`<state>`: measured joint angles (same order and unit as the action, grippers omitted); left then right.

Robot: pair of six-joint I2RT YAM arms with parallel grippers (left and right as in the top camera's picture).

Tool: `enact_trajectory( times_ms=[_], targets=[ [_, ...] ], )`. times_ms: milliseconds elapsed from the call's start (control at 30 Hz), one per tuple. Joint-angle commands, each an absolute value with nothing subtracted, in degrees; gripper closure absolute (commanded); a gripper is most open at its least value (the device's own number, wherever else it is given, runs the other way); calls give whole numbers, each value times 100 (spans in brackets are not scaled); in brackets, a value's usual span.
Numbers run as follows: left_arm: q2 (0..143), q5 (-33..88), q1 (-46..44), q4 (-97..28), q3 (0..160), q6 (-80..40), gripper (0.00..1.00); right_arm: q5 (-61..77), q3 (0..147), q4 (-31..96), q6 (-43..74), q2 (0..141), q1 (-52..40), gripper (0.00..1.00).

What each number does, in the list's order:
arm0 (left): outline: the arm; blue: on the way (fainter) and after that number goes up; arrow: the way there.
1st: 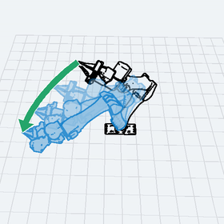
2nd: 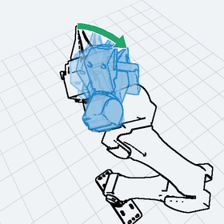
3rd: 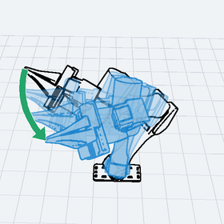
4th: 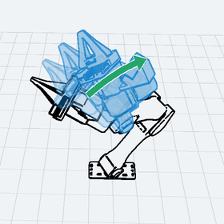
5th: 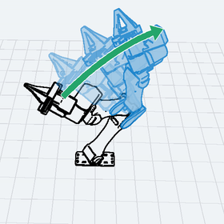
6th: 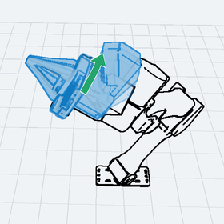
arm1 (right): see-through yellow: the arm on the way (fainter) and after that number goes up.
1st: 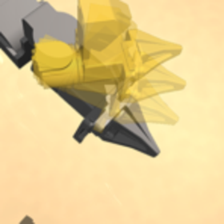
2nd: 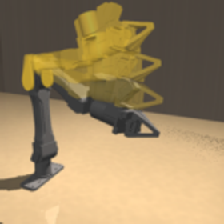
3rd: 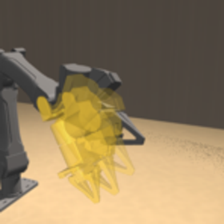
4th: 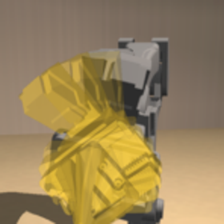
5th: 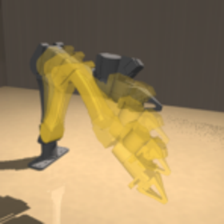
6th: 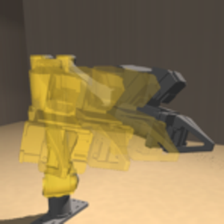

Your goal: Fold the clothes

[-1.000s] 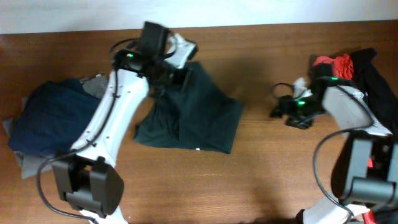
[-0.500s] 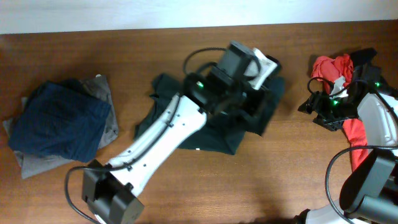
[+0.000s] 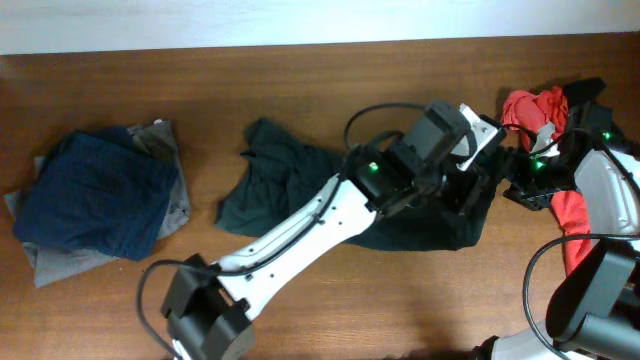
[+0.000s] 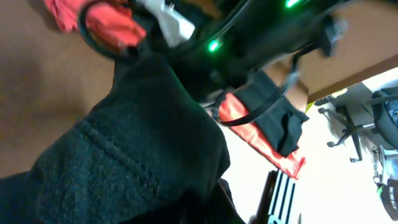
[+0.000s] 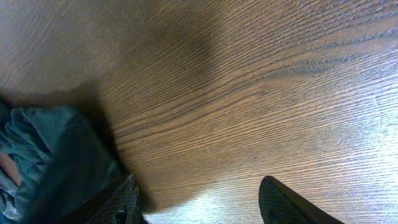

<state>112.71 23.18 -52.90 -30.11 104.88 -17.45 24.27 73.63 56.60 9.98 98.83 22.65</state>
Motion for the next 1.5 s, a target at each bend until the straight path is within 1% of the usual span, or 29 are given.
enact_trajectory(
  times_ms=[0, 167, 400, 500, 667, 800, 967, 1000, 1033, 1067, 1100, 1133, 1233, 1300, 1333, 1400, 1467],
  targets=[
    [11537, 2200, -5229, -2961, 10558, -1837, 100, 2373, 7456, 5660, 928, 9769, 2300, 32],
    [11605, 1544, -5022, -3328, 10558, -1811, 100, 2373, 7456, 5660, 926, 9769, 2300, 32],
    [11712, 423, -4615, -4353, 10558, -1568, 99, 2373, 7456, 5655, 923, 9769, 2300, 32],
    [11848, 21, -4556, -4613, 10558, -1361, 99, 2373, 7456, 5634, 926, 9769, 2300, 32],
    [12060, -727, -4545, -5059, 10558, -1361, 99, 2373, 7456, 5640, 867, 9769, 2300, 32],
    [12175, -864, -4480, -5485, 10558, -1365, 99, 2373, 7456, 5640, 838, 9769, 2300, 32],
    [12195, -884, -4368, -5673, 10547, -1420, 98, 2373, 7454, 5636, 840, 9769, 2300, 32],
    [12195, -886, -4348, -5708, 10545, -1459, 91, 2373, 7454, 5636, 840, 9769, 2300, 32],
    [12195, -888, -4318, -5758, 10545, -1476, 79, 2373, 7454, 5636, 840, 9769, 2300, 32],
    [12195, -893, -4287, -5798, 10547, -1474, 62, 2373, 7456, 5636, 840, 9769, 2300, 32],
    [12193, -906, -4244, -5824, 10547, -1472, 38, 2373, 7456, 5636, 840, 9769, 2300, 32],
    [12191, -913, -4198, -5839, 10549, -1470, 25, 2373, 7456, 5636, 838, 9769, 2300, 32],
    [12154, -952, -3924, -5942, 10643, -1470, 19, 2373, 7456, 5636, 814, 9769, 2300, 32],
    [12121, -950, -3662, -6090, 10807, -1470, 13, 2370, 7456, 5636, 790, 9769, 2300, 32],
    [12103, -947, -3505, -6195, 10921, -1470, 8, 2373, 7456, 5636, 792, 9769, 2300, 32],
    [12081, -939, -3170, -6405, 11120, -1468, 1, 2373, 7456, 5636, 792, 9769, 2300, 32],
    [12077, -731, -2799, -6593, 11244, -1439, 1, 2373, 7456, 5638, 792, 9769, 2300, 32]
  ],
)
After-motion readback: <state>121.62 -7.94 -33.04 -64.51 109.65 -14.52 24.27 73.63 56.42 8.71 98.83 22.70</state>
